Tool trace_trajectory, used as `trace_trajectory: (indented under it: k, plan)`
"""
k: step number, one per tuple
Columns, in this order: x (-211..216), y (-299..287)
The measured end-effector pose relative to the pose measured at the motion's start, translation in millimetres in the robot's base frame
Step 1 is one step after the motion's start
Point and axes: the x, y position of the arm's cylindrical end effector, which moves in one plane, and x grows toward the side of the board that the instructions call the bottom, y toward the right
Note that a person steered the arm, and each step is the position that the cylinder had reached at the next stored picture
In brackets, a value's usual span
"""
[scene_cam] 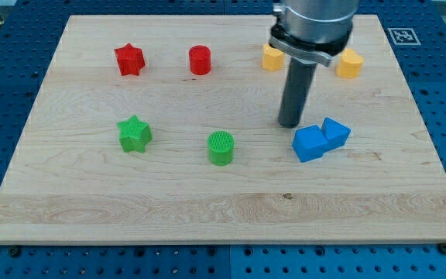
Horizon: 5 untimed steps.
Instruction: Move your arm towards the green circle
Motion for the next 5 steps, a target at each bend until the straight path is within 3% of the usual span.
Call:
trace_trajectory:
  k: [3, 5]
  plan:
    - [116, -47]
    - [93, -138]
